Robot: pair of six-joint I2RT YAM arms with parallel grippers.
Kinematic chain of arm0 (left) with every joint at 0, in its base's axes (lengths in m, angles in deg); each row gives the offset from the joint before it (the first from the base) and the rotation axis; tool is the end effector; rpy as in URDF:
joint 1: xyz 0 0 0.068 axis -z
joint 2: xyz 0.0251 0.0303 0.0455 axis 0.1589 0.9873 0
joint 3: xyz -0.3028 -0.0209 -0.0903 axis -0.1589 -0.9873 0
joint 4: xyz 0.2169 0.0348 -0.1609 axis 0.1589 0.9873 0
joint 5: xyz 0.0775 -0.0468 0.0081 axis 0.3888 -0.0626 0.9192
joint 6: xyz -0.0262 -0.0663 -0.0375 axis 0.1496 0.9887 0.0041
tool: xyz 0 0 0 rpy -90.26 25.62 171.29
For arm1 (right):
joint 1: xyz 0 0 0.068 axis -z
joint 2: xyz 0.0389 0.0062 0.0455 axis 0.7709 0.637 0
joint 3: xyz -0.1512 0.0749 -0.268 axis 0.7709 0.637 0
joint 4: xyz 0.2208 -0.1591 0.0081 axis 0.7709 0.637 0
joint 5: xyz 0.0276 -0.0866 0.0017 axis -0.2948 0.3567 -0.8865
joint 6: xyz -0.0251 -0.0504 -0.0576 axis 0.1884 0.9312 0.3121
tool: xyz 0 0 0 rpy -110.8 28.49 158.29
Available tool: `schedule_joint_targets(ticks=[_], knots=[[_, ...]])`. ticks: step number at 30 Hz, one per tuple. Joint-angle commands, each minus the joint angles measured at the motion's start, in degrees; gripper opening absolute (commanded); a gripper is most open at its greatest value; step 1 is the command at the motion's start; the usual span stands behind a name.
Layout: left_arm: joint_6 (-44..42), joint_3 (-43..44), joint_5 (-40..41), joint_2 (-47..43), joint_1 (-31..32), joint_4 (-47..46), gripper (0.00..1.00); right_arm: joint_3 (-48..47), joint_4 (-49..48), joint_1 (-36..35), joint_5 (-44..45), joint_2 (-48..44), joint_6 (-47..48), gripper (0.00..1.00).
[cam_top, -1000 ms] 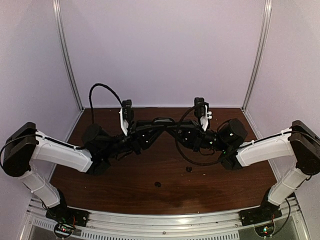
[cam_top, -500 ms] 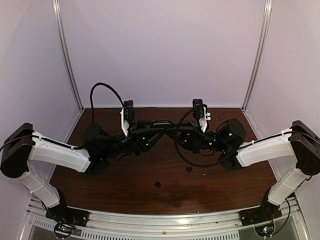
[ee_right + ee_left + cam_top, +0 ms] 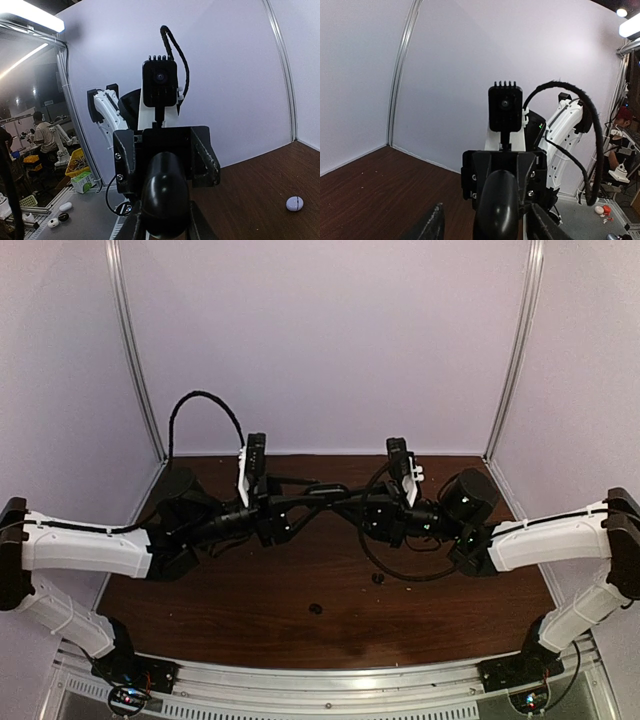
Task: Insert the wireless bluetooth earbuds into the charging case
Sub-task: Open the charging case.
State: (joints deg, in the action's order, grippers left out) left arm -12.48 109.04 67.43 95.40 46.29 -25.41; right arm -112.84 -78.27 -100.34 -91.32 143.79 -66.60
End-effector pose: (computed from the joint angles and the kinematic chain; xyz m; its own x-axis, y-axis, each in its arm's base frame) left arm 0.1668 -0.2880 0.3470 -0.3289 -0.3077 -0.8928 0.9234 0.0934 -0.3724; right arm 0.1776 0.2857 0.3344 -0.2609 0.2135 -0.9414 -0.9611 -0.1491 0.2326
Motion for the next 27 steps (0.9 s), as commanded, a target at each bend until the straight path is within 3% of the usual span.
schedule_joint_targets(ticks=[1,5,15,27], knots=[[-10.8,4.5,-1.2,-3.8,-0.4,16.1,0.58,-0.7,5.8,-0.3,-1.4,-2.2,3.7,0.0],[-12.1,6.2,-1.4,-4.3,-0.5,20.4,0.58,-0.8,6.8,-0.2,-2.2,-2.0,3.9,0.0],[-10.4,7.1,-0.4,-2.9,-0.9,20.8,0.55,-0.7,7.2,-0.3,-3.0,-2.5,3.9,0.0],[-2.4,3.8,-1.6,-4.0,-6.2,14.6,0.48,-0.3,8.4,-1.0,-4.1,-2.7,6.3,0.0]])
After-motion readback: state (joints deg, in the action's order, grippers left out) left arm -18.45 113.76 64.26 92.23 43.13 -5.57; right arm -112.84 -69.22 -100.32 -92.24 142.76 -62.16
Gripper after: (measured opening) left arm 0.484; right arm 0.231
